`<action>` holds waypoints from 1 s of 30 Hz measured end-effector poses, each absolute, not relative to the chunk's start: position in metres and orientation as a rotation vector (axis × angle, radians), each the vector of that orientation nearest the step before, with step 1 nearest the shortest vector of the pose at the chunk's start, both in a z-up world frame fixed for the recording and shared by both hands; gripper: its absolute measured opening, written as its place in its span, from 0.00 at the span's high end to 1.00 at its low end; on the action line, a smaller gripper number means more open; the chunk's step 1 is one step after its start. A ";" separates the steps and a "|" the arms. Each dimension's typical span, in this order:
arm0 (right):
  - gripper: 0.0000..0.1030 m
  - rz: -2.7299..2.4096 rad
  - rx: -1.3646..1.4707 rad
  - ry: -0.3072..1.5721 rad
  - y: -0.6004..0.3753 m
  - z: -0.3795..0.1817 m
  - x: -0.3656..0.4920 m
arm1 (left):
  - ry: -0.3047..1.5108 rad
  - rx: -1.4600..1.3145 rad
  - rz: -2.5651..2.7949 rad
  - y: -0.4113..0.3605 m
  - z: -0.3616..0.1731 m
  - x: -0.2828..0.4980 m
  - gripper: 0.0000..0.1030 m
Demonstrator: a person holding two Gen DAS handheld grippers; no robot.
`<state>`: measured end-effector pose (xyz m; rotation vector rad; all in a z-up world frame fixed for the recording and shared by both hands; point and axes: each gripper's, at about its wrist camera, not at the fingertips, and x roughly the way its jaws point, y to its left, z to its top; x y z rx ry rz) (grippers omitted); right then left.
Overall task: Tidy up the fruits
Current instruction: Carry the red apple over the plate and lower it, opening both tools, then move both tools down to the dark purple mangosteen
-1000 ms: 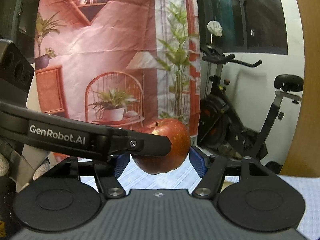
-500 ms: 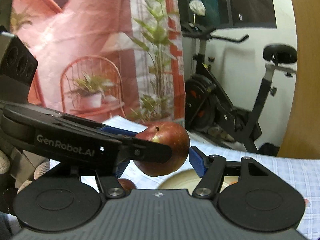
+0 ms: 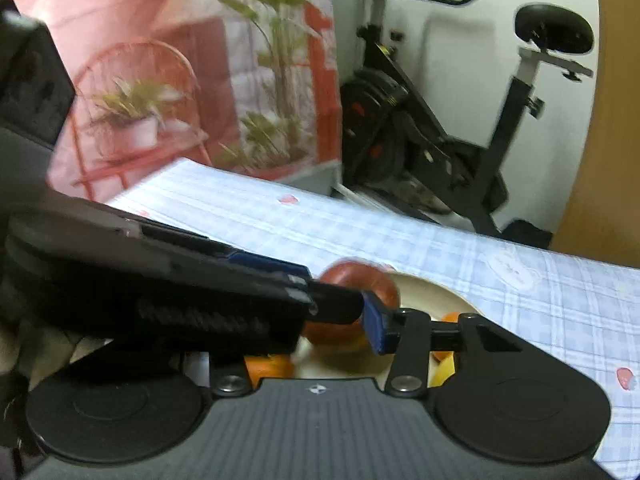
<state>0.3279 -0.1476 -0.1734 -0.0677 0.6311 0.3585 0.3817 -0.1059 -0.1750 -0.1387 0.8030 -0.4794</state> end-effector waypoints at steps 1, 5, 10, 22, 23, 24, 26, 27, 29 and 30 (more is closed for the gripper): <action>0.55 0.361 -0.059 0.643 -0.149 -0.176 0.330 | 0.808 -0.140 -0.471 -0.105 -0.176 0.383 0.62; 0.58 0.357 -0.081 0.663 -0.150 -0.180 0.330 | 0.829 -0.165 -0.469 -0.096 -0.181 0.385 0.61; 0.60 0.330 -0.062 0.679 -0.153 -0.180 0.330 | 0.807 -0.186 -0.470 -0.077 -0.170 0.379 0.61; 0.59 0.493 -0.016 0.632 -0.119 -0.157 0.287 | 0.799 -0.152 -0.454 0.021 -0.134 0.349 0.51; 0.59 0.511 -0.029 0.635 -0.112 -0.158 0.285 | 0.811 -0.153 -0.450 0.025 -0.137 0.348 0.51; 0.58 0.526 -0.045 0.638 -0.105 -0.160 0.283 | 0.825 -0.160 -0.447 0.029 -0.141 0.346 0.51; 0.53 0.555 -0.068 0.650 -0.089 -0.164 0.280 | 0.837 -0.179 -0.443 0.035 -0.148 0.344 0.47; 0.50 0.562 -0.079 0.656 -0.083 -0.167 0.280 | 0.838 -0.191 -0.442 0.036 -0.152 0.343 0.46; 0.40 0.561 -0.115 0.659 -0.070 -0.172 0.279 | 0.836 -0.223 -0.442 0.037 -0.158 0.342 0.46; 0.40 0.562 -0.133 0.659 -0.064 -0.174 0.280 | 0.833 -0.235 -0.438 0.037 -0.161 0.340 0.46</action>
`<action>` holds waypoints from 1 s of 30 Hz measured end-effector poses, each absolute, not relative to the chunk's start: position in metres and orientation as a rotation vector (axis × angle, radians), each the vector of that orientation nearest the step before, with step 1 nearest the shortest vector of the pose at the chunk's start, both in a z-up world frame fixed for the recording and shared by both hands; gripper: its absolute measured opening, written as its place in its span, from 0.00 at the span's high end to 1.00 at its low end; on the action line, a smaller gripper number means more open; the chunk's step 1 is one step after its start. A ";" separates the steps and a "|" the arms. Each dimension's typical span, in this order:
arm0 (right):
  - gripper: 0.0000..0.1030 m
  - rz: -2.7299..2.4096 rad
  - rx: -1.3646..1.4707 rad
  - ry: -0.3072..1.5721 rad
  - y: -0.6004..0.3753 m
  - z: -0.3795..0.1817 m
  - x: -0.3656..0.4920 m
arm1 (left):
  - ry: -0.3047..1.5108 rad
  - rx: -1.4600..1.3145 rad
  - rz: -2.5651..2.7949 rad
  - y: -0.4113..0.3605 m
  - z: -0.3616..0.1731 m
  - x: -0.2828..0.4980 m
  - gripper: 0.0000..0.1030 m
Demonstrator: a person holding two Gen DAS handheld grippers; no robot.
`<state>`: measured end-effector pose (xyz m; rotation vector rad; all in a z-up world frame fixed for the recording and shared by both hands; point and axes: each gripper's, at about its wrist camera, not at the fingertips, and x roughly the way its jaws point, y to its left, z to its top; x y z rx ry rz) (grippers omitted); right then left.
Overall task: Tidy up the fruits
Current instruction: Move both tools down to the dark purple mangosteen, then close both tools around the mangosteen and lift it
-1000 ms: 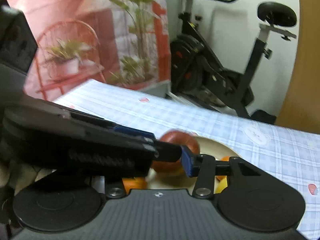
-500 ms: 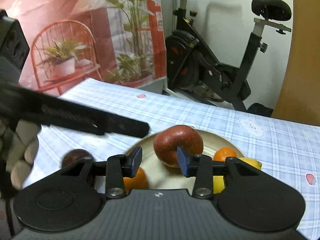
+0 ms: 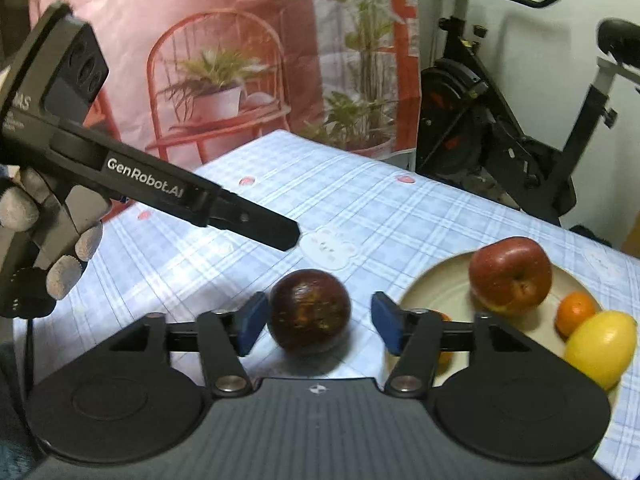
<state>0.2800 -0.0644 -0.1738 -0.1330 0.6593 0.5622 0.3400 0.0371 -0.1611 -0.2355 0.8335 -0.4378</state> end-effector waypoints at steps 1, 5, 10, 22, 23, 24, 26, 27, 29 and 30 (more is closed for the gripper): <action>0.40 0.564 -0.144 0.660 -0.061 -0.175 0.282 | 0.830 -0.246 -0.434 0.037 -0.163 0.339 0.46; 0.40 0.573 -0.189 0.636 -0.048 -0.174 0.290 | 0.815 -0.295 -0.420 0.042 -0.169 0.336 0.46; 0.48 0.575 -0.234 0.679 -0.032 -0.183 0.305 | 0.798 -0.320 -0.401 0.047 -0.169 0.335 0.46; 0.53 0.543 -0.109 0.671 -0.077 -0.183 0.262 | 0.839 -0.265 -0.498 0.017 -0.186 0.328 0.47; 0.53 0.541 -0.099 0.672 -0.079 -0.184 0.260 | 0.837 -0.265 -0.507 0.014 -0.186 0.327 0.47; 0.53 0.537 -0.092 0.674 -0.081 -0.185 0.257 | 0.838 -0.264 -0.516 0.011 -0.187 0.327 0.47; 0.53 0.535 -0.078 0.677 -0.084 -0.186 0.254 | 0.840 -0.264 -0.525 0.006 -0.188 0.325 0.47; 0.53 0.534 -0.075 0.680 -0.085 -0.186 0.253 | 0.841 -0.263 -0.530 0.004 -0.189 0.324 0.46; 0.53 0.532 -0.077 0.684 -0.087 -0.185 0.251 | 0.845 -0.257 -0.545 0.000 -0.190 0.323 0.46; 0.53 0.533 -0.082 0.687 -0.087 -0.185 0.250 | 0.849 -0.252 -0.555 -0.003 -0.191 0.321 0.46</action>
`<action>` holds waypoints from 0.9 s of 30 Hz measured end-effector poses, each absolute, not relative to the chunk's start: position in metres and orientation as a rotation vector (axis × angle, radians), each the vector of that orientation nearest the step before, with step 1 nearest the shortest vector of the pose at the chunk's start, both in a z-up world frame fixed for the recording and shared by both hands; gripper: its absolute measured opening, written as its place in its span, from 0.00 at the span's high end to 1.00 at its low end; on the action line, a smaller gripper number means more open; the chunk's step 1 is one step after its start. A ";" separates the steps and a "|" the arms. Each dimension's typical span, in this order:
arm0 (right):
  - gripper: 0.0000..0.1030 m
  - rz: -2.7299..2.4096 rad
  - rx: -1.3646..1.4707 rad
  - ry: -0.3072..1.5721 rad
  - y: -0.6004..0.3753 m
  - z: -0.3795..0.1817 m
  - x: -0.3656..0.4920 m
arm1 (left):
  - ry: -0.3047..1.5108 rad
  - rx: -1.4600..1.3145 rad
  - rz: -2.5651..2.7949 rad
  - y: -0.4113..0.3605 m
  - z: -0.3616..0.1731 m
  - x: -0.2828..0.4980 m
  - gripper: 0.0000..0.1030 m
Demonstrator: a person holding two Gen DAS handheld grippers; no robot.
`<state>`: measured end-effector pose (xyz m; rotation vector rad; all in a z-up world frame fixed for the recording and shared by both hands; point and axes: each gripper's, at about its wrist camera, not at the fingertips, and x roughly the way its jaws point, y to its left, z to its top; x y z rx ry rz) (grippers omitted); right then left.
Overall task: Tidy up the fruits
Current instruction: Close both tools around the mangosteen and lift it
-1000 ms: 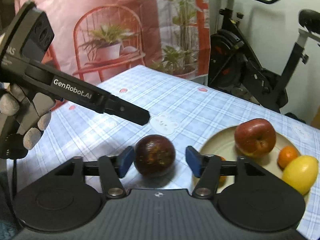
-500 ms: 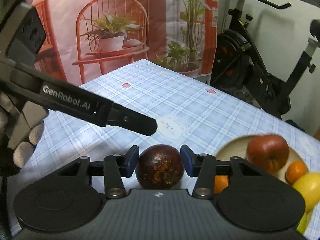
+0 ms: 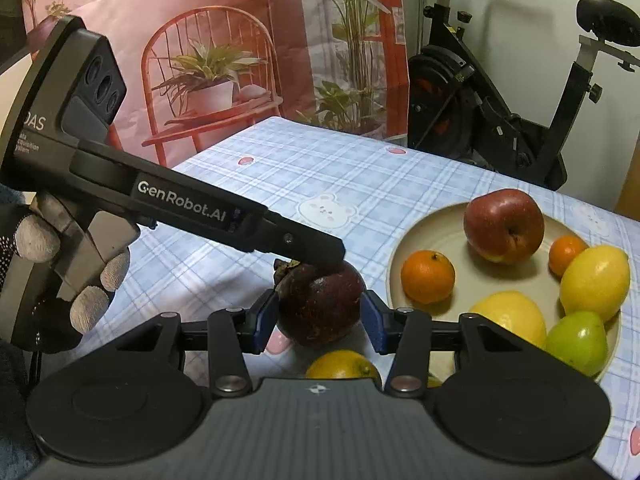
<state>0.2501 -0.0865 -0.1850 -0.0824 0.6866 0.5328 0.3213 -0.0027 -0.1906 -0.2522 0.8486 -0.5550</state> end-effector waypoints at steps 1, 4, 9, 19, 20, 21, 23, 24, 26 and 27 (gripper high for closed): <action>0.52 0.533 -0.091 0.690 -0.086 -0.185 0.249 | 0.851 -0.246 -0.564 -0.005 -0.191 0.320 0.46; 0.45 0.529 -0.140 0.715 -0.081 -0.187 0.250 | 0.860 -0.217 -0.593 -0.014 -0.194 0.316 0.45; 0.40 0.534 -0.191 0.721 -0.075 -0.192 0.254 | 0.866 -0.184 -0.603 -0.021 -0.197 0.311 0.41; 0.39 0.532 -0.166 0.709 -0.080 -0.198 0.252 | 0.909 -0.274 -0.599 -0.010 -0.205 0.308 0.33; 0.39 0.531 -0.159 0.708 -0.080 -0.198 0.252 | 0.915 -0.283 -0.601 -0.010 -0.207 0.308 0.33; 0.39 0.530 -0.154 0.707 -0.082 -0.198 0.252 | 0.920 -0.287 -0.602 -0.011 -0.209 0.308 0.33; 0.39 0.528 -0.149 0.707 -0.082 -0.198 0.251 | 0.934 -0.288 -0.604 -0.016 -0.212 0.308 0.34; 0.39 0.527 -0.147 0.707 -0.083 -0.198 0.251 | 0.936 -0.291 -0.603 -0.017 -0.214 0.308 0.34; 0.39 0.527 -0.150 0.706 -0.083 -0.197 0.250 | 0.939 -0.307 -0.602 -0.019 -0.216 0.308 0.37; 0.39 0.527 -0.149 0.705 -0.083 -0.197 0.250 | 0.937 -0.306 -0.597 -0.020 -0.216 0.308 0.37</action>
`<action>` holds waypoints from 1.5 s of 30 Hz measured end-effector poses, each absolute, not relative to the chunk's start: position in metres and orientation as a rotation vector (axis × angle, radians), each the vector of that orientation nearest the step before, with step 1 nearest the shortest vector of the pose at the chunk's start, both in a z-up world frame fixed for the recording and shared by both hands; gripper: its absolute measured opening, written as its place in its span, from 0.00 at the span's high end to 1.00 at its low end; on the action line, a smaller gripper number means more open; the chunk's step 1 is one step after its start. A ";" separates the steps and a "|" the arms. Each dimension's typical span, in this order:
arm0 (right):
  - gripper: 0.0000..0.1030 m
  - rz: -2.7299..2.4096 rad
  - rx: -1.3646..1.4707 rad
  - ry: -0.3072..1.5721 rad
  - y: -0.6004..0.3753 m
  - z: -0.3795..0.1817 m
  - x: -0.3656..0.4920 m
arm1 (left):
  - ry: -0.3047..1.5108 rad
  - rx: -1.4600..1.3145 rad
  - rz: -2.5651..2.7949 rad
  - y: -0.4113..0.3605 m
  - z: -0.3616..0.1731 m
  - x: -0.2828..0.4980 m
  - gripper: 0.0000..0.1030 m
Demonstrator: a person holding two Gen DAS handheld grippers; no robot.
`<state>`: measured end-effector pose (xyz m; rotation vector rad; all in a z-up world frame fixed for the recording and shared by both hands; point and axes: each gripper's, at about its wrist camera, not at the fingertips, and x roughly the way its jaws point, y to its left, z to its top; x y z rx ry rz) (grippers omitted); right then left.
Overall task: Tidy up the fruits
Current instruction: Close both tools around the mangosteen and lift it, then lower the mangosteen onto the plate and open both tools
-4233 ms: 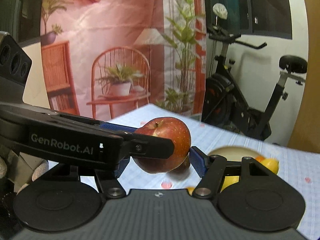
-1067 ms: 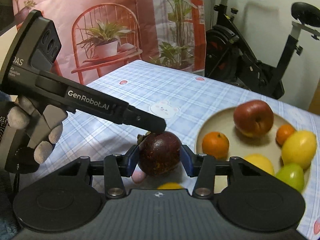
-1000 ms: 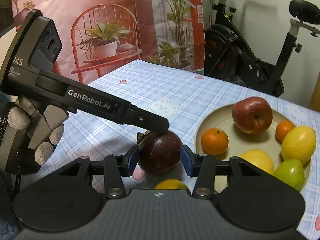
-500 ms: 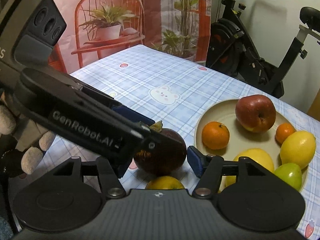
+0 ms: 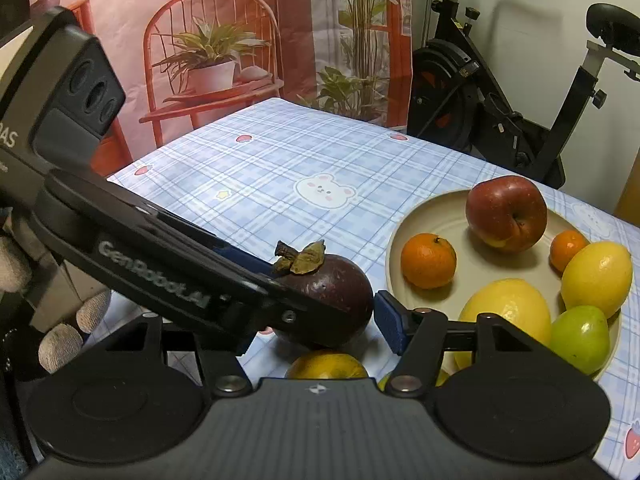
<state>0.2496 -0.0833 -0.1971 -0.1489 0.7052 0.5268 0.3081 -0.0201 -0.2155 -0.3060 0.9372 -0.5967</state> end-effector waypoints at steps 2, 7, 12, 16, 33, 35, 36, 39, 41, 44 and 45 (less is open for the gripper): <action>0.40 0.525 -0.143 0.704 -0.083 -0.197 0.249 | 0.929 -0.284 -0.587 -0.023 -0.214 0.306 0.37; 0.40 0.527 -0.137 0.631 -0.083 -0.188 0.241 | 0.850 -0.228 -0.569 -0.025 -0.191 0.298 0.37; 0.40 0.510 -0.123 0.548 -0.089 -0.167 0.247 | 0.779 -0.207 -0.561 -0.033 -0.167 0.312 0.37; 0.40 0.486 -0.124 0.522 -0.095 -0.159 0.266 | 0.767 -0.204 -0.538 -0.045 -0.164 0.338 0.37; 0.40 0.412 -0.028 0.582 -0.128 -0.183 0.321 | 0.813 -0.108 -0.523 -0.076 -0.180 0.382 0.37; 0.40 0.404 -0.005 0.584 -0.132 -0.184 0.320 | 0.813 -0.111 -0.524 -0.077 -0.181 0.383 0.37; 0.40 0.399 0.002 0.586 -0.133 -0.184 0.320 | 0.813 -0.115 -0.521 -0.075 -0.181 0.382 0.37; 0.39 0.386 0.030 0.608 -0.137 -0.185 0.322 | 0.818 -0.117 -0.515 -0.076 -0.185 0.384 0.37; 0.39 0.379 0.038 0.624 -0.136 -0.186 0.323 | 0.823 -0.123 -0.507 -0.075 -0.186 0.384 0.37; 0.41 0.363 0.030 0.654 -0.134 -0.187 0.327 | 0.816 -0.105 -0.491 -0.076 -0.186 0.384 0.38; 0.41 0.354 0.022 0.665 -0.133 -0.188 0.329 | 0.817 -0.100 -0.492 -0.076 -0.186 0.383 0.38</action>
